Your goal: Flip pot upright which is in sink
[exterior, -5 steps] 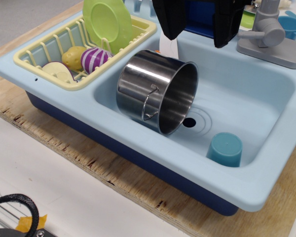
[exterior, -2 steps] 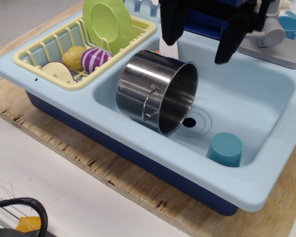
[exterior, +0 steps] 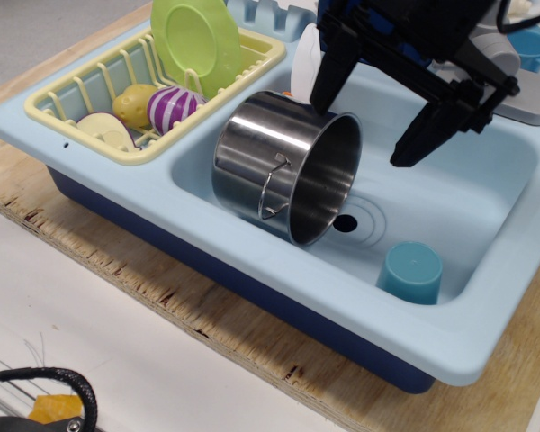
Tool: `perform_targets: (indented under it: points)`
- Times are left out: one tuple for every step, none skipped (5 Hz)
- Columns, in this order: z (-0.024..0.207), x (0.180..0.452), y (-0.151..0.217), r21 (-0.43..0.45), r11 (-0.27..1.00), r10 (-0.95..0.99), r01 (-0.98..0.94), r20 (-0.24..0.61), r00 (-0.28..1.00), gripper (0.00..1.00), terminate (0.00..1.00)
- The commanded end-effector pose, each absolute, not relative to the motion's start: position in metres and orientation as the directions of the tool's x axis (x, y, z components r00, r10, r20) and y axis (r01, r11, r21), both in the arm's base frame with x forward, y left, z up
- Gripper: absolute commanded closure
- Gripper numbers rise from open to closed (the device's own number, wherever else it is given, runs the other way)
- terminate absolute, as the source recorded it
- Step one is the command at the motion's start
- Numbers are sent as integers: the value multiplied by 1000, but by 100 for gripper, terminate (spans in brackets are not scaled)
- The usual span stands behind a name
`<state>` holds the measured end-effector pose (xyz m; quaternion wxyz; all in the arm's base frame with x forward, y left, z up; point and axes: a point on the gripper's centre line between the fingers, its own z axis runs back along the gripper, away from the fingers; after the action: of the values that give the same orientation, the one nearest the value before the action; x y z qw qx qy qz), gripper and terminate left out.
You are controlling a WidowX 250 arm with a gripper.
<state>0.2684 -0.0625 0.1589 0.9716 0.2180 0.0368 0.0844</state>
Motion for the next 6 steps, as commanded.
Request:
perform_targets:
  points:
    - [162, 270, -50, 480, 851, 228, -214, 29, 973, 0, 0]
    - [163, 270, -37, 493, 836, 243, -241, 60, 968, 0, 0]
    - [156, 271, -27, 486, 839, 245, -244, 64, 967, 0, 0]
    - [156, 274, -18, 464, 848, 243, -258, 94, 965, 0, 0]
    - [153, 277, -8, 446, 857, 235, -256, 103, 966, 0, 0]
    - [151, 277, -3, 428, 863, 237, -269, 127, 963, 100, 0]
